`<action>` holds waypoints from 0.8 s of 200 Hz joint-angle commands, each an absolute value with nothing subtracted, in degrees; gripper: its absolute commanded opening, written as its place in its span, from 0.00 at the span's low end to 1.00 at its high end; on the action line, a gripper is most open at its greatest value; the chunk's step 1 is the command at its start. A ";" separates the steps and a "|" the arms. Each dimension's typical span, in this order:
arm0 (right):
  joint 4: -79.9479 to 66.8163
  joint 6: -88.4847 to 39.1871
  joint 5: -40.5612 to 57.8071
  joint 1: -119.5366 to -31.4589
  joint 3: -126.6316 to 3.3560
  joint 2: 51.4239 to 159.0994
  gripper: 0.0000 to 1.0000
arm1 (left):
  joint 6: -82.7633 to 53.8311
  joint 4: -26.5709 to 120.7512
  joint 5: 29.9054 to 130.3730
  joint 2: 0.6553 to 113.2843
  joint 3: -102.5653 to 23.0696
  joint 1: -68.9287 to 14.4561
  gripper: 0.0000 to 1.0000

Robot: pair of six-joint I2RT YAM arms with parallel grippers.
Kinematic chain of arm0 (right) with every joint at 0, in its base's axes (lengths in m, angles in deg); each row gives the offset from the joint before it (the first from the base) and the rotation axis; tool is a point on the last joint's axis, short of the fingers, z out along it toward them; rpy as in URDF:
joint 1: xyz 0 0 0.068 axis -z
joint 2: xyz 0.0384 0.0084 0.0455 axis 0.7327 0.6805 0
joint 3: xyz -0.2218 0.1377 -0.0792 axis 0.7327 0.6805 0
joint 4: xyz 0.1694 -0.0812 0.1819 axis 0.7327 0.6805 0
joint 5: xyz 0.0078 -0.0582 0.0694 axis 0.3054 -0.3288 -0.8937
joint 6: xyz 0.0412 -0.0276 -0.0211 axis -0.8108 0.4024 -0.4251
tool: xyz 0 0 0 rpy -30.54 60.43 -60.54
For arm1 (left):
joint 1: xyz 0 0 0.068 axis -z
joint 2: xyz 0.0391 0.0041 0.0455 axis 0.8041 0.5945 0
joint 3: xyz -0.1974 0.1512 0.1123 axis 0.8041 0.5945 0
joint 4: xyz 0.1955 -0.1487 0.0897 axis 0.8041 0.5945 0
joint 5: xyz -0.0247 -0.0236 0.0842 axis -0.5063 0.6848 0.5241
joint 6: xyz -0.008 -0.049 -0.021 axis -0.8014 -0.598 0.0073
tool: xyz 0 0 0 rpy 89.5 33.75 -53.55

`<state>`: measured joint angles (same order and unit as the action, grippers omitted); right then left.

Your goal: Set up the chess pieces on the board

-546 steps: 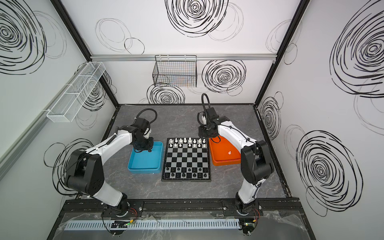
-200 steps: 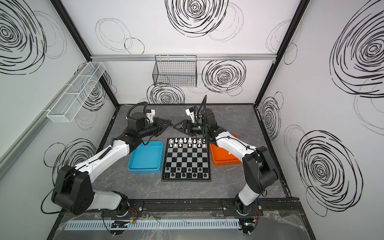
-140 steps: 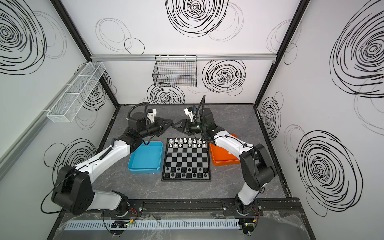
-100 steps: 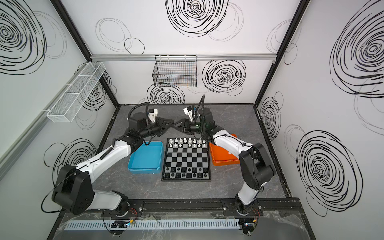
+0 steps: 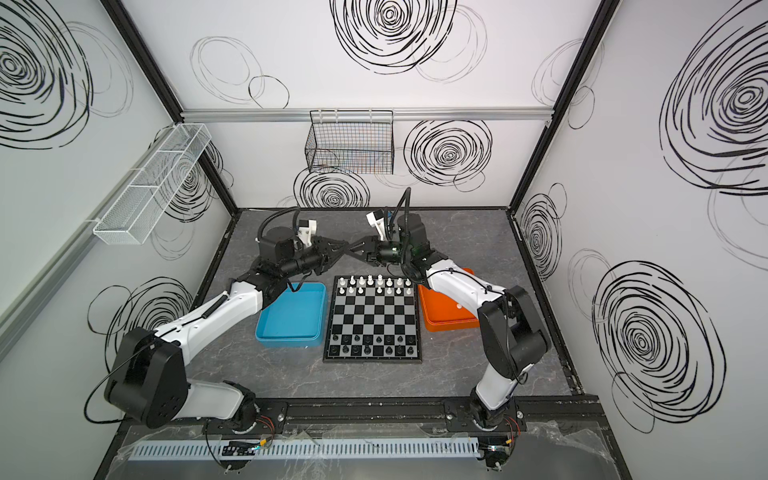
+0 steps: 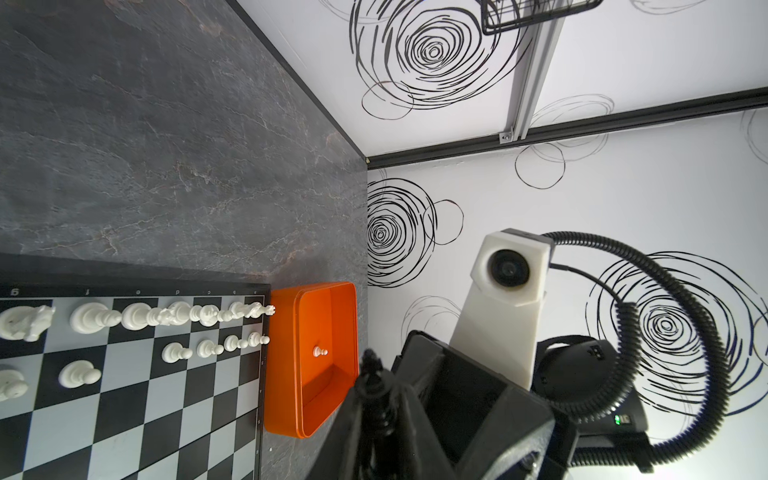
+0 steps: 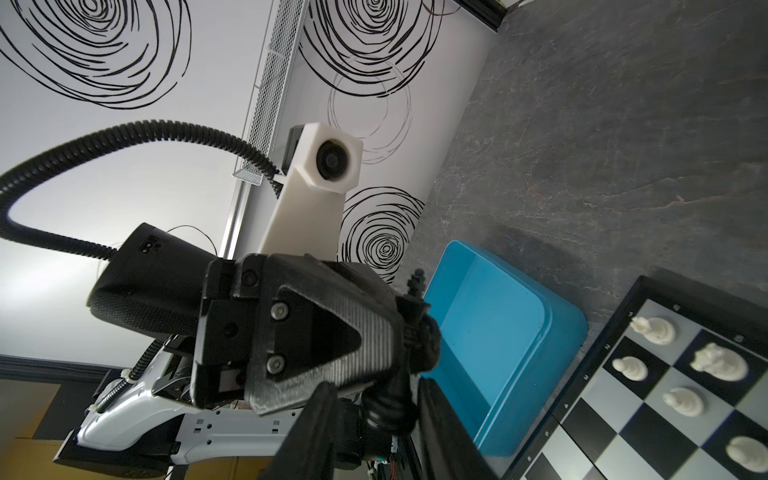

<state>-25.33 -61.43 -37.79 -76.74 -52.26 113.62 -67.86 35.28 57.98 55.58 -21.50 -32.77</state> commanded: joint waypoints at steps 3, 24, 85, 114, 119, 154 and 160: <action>-28.11 -62.49 -38.72 -77.09 -54.09 114.31 0.33 | -68.60 31.01 57.25 56.08 -21.09 -32.50 0.21; -28.13 -62.50 -38.72 -77.12 -54.04 114.33 0.32 | -68.68 31.01 57.25 56.13 -21.00 -32.41 0.22; -28.63 -62.83 -38.72 -77.12 -54.16 114.67 0.40 | -68.82 30.69 57.16 56.13 -20.93 -32.36 0.23; -28.68 -63.09 -38.81 -77.09 -54.34 114.93 0.41 | -68.85 30.68 57.25 55.96 -20.92 -32.40 0.23; -28.66 -63.11 -38.81 -77.14 -54.26 114.93 0.41 | -68.87 30.70 57.25 55.96 -20.92 -32.41 0.23; -28.57 -63.11 -38.89 -77.18 -54.24 115.15 0.41 | -68.51 31.37 57.55 55.69 -20.92 -32.38 0.13; -28.57 -63.11 -38.89 -77.19 -54.21 115.17 0.40 | -68.52 31.45 57.65 55.69 -20.92 -32.45 0.12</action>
<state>-25.86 -62.48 -37.97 -76.76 -52.46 114.12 -68.38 34.45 57.98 55.82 -21.18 -32.77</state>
